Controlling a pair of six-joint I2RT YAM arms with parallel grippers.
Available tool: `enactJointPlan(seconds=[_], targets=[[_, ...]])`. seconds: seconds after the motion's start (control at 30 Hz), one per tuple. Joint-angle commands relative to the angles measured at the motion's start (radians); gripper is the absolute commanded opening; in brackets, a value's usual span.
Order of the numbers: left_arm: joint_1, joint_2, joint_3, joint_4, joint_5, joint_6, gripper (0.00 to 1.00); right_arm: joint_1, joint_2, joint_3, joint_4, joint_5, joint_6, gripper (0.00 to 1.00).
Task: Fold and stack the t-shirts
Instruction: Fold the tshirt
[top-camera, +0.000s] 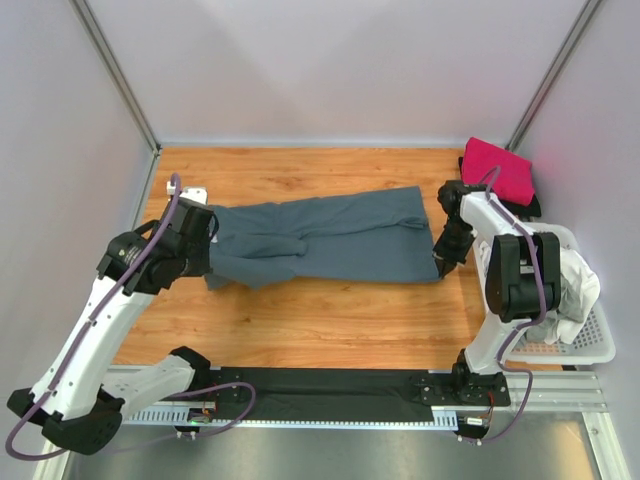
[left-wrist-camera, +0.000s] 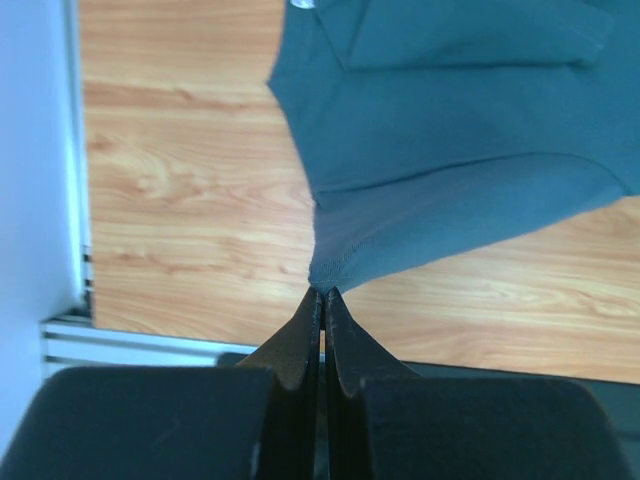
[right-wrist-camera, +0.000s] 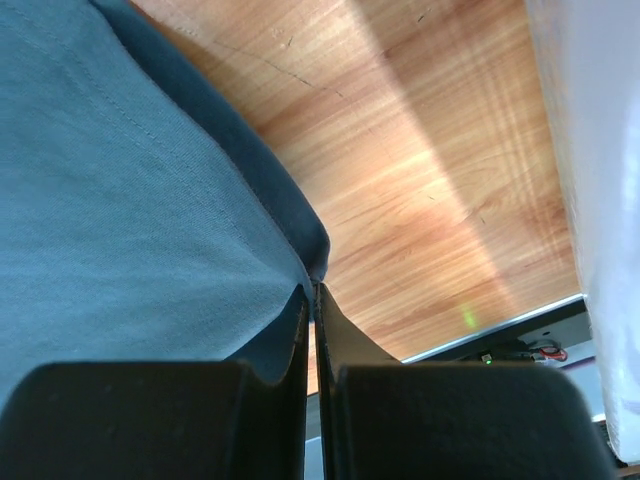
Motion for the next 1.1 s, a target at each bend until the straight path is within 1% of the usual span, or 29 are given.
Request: enactJointPlan(seconds=[0.0,0.3,0.53,0.73,0.93,0.97,1.07], targets=[[-0.004,0.030,0.045,-0.029,-0.122,0.122,0.00,0.004,-0.021,0.064,-0.036,0.036,0.018,0.00],[-0.004,0.080,0.045,0.072,-0.151,0.188,0.00,0.004,0.035,0.216,-0.030,0.030,0.071,0.00],[-0.004,0.114,0.051,0.126,-0.174,0.208,0.00,0.003,0.053,0.268,-0.019,0.019,0.100,0.01],[-0.002,0.141,0.052,0.163,-0.195,0.225,0.00,0.003,0.084,0.334,-0.033,0.028,0.093,0.00],[-0.002,0.175,0.069,0.195,-0.259,0.265,0.00,0.004,0.119,0.375,-0.047,0.044,0.090,0.01],[-0.001,0.180,0.074,0.210,-0.282,0.271,0.00,0.003,0.127,0.383,-0.049,0.044,0.097,0.00],[0.001,0.201,0.084,0.255,-0.293,0.299,0.00,0.003,0.137,0.388,-0.043,0.048,0.117,0.00]])
